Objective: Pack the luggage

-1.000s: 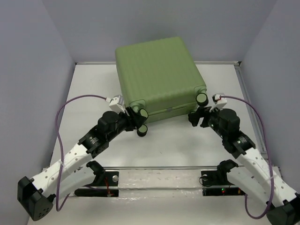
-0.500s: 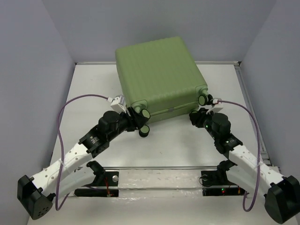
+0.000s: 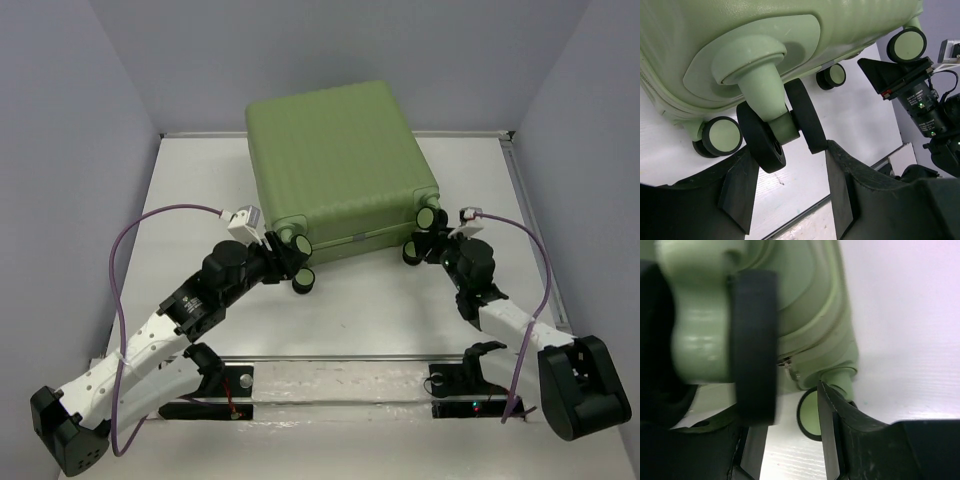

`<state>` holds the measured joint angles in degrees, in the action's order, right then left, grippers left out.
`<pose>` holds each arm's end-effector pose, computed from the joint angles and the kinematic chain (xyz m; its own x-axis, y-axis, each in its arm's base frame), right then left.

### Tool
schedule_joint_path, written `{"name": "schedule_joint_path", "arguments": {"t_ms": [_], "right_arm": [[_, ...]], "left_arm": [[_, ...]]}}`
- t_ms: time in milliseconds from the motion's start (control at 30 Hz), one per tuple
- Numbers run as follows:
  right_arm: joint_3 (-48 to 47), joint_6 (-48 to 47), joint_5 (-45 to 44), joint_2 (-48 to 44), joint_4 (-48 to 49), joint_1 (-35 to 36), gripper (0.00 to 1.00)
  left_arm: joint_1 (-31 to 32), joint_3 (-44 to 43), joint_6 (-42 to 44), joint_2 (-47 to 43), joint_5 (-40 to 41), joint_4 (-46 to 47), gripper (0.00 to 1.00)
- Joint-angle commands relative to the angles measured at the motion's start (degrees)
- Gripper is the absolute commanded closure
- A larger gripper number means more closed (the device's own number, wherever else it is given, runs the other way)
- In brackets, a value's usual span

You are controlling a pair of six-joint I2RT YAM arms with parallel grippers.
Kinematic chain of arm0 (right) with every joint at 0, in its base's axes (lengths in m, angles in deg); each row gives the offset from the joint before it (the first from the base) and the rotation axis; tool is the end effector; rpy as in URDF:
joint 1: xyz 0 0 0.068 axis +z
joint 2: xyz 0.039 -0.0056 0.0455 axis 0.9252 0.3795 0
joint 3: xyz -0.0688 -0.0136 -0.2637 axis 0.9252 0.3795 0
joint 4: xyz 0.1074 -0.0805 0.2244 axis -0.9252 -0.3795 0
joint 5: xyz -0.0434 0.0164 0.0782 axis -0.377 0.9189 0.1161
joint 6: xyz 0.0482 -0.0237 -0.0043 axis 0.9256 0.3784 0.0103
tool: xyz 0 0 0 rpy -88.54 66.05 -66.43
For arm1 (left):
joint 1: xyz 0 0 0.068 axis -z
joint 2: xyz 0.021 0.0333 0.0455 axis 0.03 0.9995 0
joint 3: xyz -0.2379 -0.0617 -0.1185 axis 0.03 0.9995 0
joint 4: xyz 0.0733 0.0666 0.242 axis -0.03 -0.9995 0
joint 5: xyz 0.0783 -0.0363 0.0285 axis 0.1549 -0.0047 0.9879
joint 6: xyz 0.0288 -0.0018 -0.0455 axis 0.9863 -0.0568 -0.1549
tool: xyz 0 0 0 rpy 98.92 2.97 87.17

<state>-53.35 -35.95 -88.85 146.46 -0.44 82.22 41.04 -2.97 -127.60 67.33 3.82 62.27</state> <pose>0.2044 0.0533 0.1941 -0.2610 0.3434 -0.9022 -0.1702 0.9036 0.3931 0.1303 -0.1186 0.3051 -0.5277 -0.3934 -0.7528 0.4044 0.6630 -0.6300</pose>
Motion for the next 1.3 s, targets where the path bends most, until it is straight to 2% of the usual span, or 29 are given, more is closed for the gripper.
{"name": "schedule_joint_path", "arguments": {"t_ms": [0, 200, 433, 633, 900, 967, 1067, 1267], "right_arm": [[0.74, -3.92, 4.98, 1.42, 12.47, -0.2, 0.52], [-1.1, -5.34, 5.77, 6.51, 15.89, -1.34, 0.53], [-0.93, -3.84, 0.32, 8.89, 17.65, -1.34, 0.58], [0.83, -1.74, -2.57, 7.22, 18.27, -1.34, 0.56], [-0.83, -0.59, -2.05, 13.29, 23.55, -1.87, 0.58], [-1.54, -1.2, -1.88, 13.81, 24.24, -1.87, 0.63], [-2.16, -2.25, -2.05, 14.6, 24.6, -1.87, 0.64], [-2.33, -3.93, -3.28, 15.4, 27.32, -1.87, 0.78]], "left_arm": [[1.62, -5.43, 2.39, -3.23, -6.3, 13.6, 0.94], [1.62, -5.08, 2.04, -3.57, -6.39, 13.07, 0.94], [1.62, -5.17, 1.69, -4.28, -6.74, 12.9, 0.94], [1.62, -5.17, 1.69, -4.89, -6.39, 12.46, 0.94], [1.62, -5.7, 1.25, -5.24, -6.92, 12.37, 0.94], [1.62, -5.61, 1.42, -5.24, -7.1, 12.37, 0.94], [1.62, -5.17, 1.34, -5.16, -6.92, 12.46, 0.94], [1.62, -4.9, 1.42, -5.07, -6.57, 12.28, 0.94]]}}
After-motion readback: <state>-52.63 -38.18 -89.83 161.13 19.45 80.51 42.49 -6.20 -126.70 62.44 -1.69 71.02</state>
